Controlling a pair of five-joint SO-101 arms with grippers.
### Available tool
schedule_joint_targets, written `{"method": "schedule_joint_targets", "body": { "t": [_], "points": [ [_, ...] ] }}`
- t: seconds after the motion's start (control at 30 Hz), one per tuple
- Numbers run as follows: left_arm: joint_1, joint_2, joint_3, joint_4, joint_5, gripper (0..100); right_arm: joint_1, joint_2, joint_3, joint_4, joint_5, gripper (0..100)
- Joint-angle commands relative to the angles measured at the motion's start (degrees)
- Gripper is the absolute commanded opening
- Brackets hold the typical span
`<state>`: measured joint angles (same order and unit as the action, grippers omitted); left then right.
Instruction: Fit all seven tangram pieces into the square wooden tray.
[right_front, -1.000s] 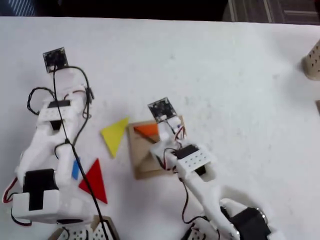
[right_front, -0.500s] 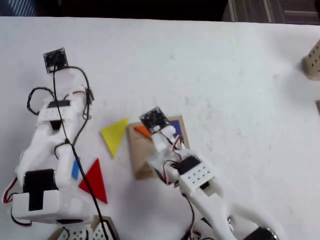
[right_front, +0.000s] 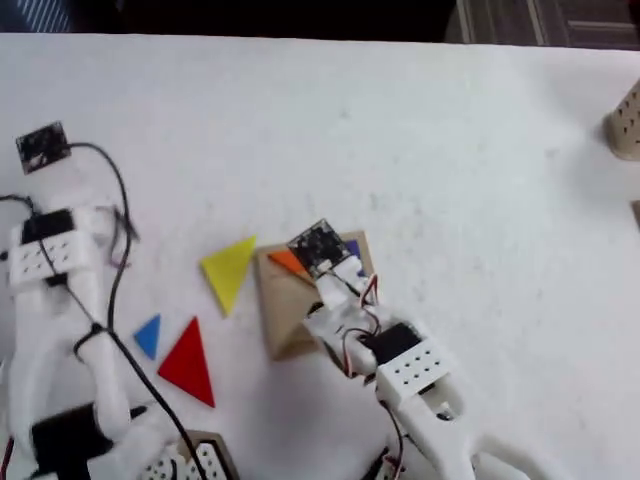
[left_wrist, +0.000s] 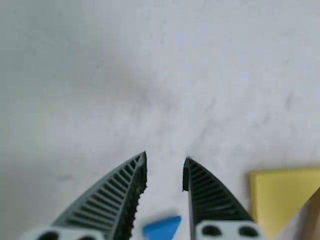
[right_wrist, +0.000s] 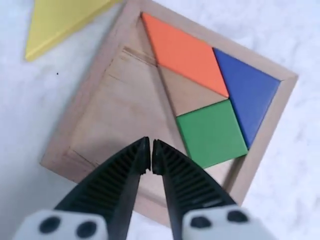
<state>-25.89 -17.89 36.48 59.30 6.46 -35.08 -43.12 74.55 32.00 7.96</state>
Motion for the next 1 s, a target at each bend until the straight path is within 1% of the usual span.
{"method": "schedule_joint_targets", "body": {
  "t": [0.0, 0.1, 0.17, 0.3, 0.43, 0.5, 0.57, 0.67, 0.73, 0.87, 0.97],
  "points": [
    [-8.4, -4.3, 0.7, 6.4, -14.9, 3, 0.5, -1.5, -0.3, 0.1, 0.9, 1.8],
    [-15.9, -4.6, 0.2, 8.7, -20.2, 3, 0.5, -1.5, -0.2, 0.1, 0.9, 1.8],
    [-20.9, -4.2, -2.4, 11.6, -24.0, 3, 0.5, -1.5, -0.2, 0.1, 0.9, 1.8],
    [-27.1, -4.2, -6.3, 19.8, -31.2, 3, 0.5, -1.5, -0.2, 0.1, 0.9, 1.8],
    [-28.4, -4.2, -6.1, 26.5, -43.3, 3, 0.5, -1.5, -0.2, 0.3, 0.9, 1.8],
    [-27.2, -4.3, -4.5, 28.0, -49.3, 3, 0.5, -1.5, -0.2, 0.5, 0.9, 1.8],
    [-24.4, -4.4, -0.9, 28.1, -52.0, 3, 0.5, -1.5, -0.2, 0.5, 1.1, 1.8],
    [-19.0, -4.7, 4.4, 27.2, -52.9, 3, 0.5, -1.5, -0.2, 0.5, 1.2, 1.8],
    [-16.4, -4.7, 6.2, 23.7, -52.2, 3, 0.5, -1.5, -0.2, 0.5, 1.2, 1.8],
    [-13.0, -4.7, 8.8, 17.1, -42.7, 10, 0.5, -1.6, 0.8, 0.1, 1.2, 1.8],
    [-11.5, -4.7, 9.1, 16.3, -36.1, 14, 0.5, -1.8, 1.0, 0.1, 1.2, 1.8]
  ]
}}
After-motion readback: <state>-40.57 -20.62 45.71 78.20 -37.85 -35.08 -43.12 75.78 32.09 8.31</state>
